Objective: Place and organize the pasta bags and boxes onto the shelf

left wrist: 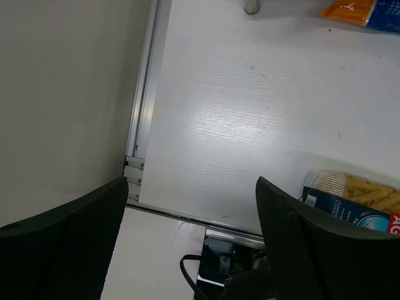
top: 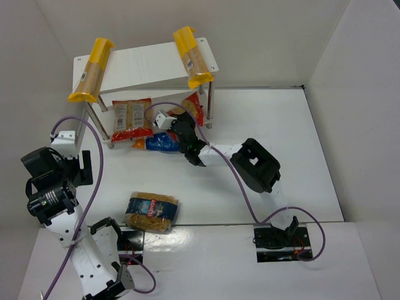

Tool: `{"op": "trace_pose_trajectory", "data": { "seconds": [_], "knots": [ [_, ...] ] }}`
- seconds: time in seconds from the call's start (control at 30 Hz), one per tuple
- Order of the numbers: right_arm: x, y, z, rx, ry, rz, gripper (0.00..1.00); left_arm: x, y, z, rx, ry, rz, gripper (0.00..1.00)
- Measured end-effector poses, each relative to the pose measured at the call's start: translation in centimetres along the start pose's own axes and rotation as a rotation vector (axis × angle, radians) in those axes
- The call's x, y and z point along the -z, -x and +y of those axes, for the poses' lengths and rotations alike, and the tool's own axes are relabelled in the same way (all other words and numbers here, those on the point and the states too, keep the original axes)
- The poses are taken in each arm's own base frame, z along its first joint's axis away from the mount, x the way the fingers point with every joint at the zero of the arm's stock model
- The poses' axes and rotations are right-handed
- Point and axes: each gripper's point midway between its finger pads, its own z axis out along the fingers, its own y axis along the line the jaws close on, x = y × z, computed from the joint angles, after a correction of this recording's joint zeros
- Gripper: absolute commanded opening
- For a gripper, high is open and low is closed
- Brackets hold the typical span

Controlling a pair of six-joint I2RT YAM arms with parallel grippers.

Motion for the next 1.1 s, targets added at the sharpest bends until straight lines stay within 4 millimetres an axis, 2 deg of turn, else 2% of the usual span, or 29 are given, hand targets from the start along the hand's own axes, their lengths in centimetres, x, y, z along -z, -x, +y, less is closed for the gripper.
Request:
{"op": "trace_pose_trajectory", "data": {
  "seconds": [0.2,0.3,0.4,0.5,0.7,0.83,0.93,1.1],
  "knots": [
    [-0.4,1.0,0.8,0.025,0.031,-0.068,0.01,0.2,0.0,0.1,0.002,0.011,-0.008,0.88],
    [-0.6,1.2,1.2,0.039,0.036,-0.089,0.44,0.3,0.0,0.1,0.002,0.012,-0.008,0.88],
    [-0.9,1.2,1.0,0.047,0.025,-0.098,0.68,0.3,-0.1,0.2,0.004,0.013,-0.005,0.88],
    [-1.2,1.3,0.4,0.05,0.012,-0.104,0.75,0.3,-0.2,0.2,0.007,0.016,0.001,0.88],
    [-1.8,1.8,-0.6,0.027,-0.006,-0.101,0.77,0.4,-0.2,0.2,0.006,0.018,-0.001,0.88],
    [-1.4,1.5,0.0,0.014,0.045,-0.064,0.77,0.5,-0.3,0.2,0.006,0.018,-0.003,0.88],
    [-0.3,1.8,0.4,0.004,0.11,-0.038,0.78,0.5,-0.3,0.2,0.006,0.018,-0.003,0.88],
    [3.1,4.3,0.4,-0.05,0.241,-0.042,0.78,0.4,-0.2,0.1,0.002,0.011,-0.008,0.88]
  ]
}}
